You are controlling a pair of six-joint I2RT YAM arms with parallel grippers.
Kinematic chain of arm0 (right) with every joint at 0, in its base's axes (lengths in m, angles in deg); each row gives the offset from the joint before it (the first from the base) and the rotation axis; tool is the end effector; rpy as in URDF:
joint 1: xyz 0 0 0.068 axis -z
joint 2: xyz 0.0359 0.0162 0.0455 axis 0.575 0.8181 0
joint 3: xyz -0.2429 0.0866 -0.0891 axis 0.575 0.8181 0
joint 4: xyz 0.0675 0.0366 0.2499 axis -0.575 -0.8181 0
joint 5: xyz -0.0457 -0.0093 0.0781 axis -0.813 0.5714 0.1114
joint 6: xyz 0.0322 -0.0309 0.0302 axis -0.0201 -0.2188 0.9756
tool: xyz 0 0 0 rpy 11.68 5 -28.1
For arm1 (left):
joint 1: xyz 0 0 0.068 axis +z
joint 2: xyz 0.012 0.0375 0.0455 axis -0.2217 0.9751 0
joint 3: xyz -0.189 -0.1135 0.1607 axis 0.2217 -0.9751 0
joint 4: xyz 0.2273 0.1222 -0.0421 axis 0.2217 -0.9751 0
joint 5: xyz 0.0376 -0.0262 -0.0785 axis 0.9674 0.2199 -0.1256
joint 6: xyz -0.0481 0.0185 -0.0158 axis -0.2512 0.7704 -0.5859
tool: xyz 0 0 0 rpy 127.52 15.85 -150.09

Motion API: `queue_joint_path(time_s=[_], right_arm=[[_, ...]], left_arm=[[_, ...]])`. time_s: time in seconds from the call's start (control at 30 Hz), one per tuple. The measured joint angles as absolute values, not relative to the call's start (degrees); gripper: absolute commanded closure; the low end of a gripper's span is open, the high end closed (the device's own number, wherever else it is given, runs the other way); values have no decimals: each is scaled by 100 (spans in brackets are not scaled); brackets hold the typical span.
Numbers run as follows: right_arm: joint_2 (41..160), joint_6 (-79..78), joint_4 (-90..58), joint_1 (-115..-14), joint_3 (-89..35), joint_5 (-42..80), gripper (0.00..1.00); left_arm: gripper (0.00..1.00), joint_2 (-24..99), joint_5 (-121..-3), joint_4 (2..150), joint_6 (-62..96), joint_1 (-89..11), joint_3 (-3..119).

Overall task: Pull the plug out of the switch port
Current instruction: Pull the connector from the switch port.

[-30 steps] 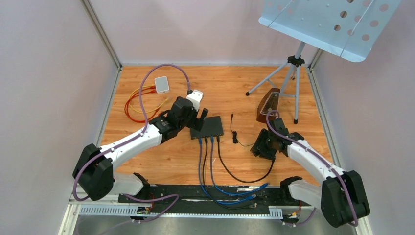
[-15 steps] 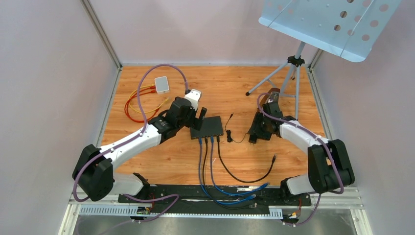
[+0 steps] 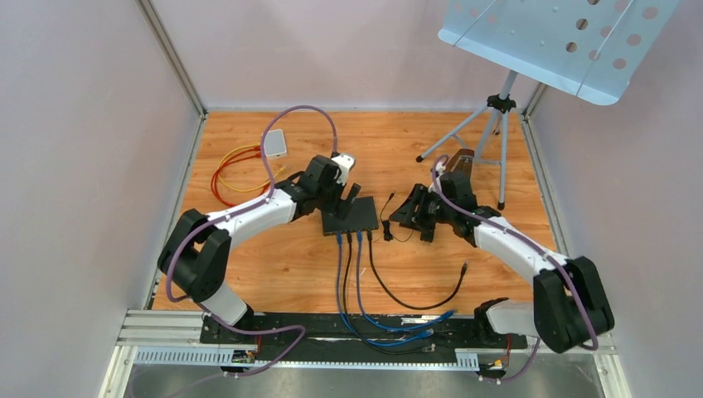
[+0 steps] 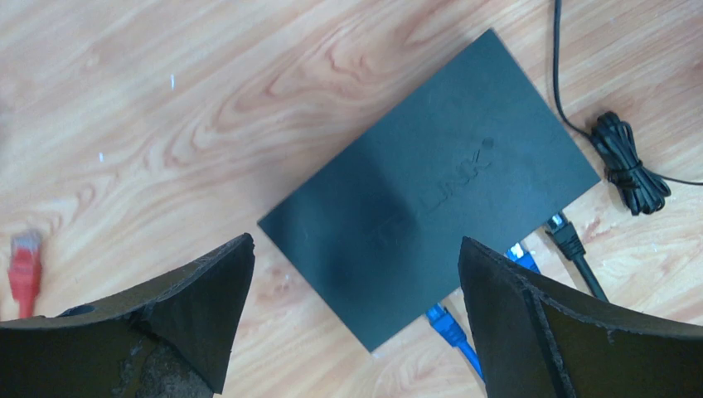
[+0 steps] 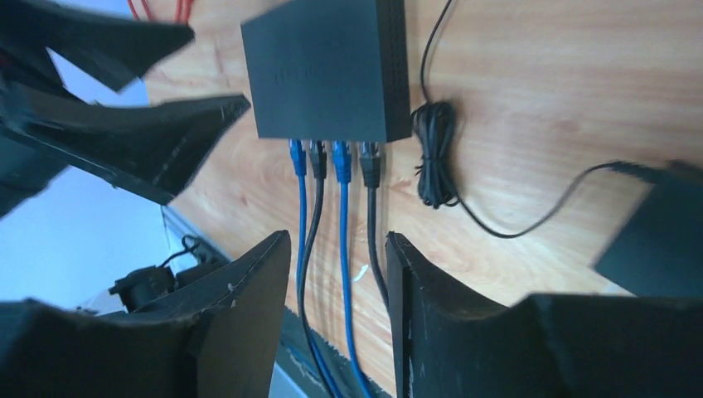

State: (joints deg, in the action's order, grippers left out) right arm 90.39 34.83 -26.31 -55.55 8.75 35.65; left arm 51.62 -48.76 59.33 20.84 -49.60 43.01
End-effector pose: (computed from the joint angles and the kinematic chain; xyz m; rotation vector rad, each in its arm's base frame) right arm 0.2321 0.1023 0.2183 0.2207 2.4428 1.0215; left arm 0.2669 -0.1957 0.2192 0.5591 2.3285 -0.2646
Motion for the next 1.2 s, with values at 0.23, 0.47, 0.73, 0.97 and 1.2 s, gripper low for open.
queue_joint_path(time_s=[0.23,0.47,0.73,0.97,1.2], right_arm=[[10342,4169,-1827,-6252,925,3882,61],[11061,4563,-1217,-6381,851,4005,62],[11513,4834,-933,-6418,774,3841,64],[11802,5008,-557,-6418,785,3740,68],[11881,5581,704,-6420,1432,3644,69]], left_arm=[[0,5636,-5169,5867,2595,-4960,4863],[1,5678,-5368,5828,2816,-4960,4856],[5,5859,-5383,5799,3017,-4963,4860],[7,6250,-5471,5517,3264,-4960,4948],[10,6325,-5571,5445,3367,-4956,5044]])
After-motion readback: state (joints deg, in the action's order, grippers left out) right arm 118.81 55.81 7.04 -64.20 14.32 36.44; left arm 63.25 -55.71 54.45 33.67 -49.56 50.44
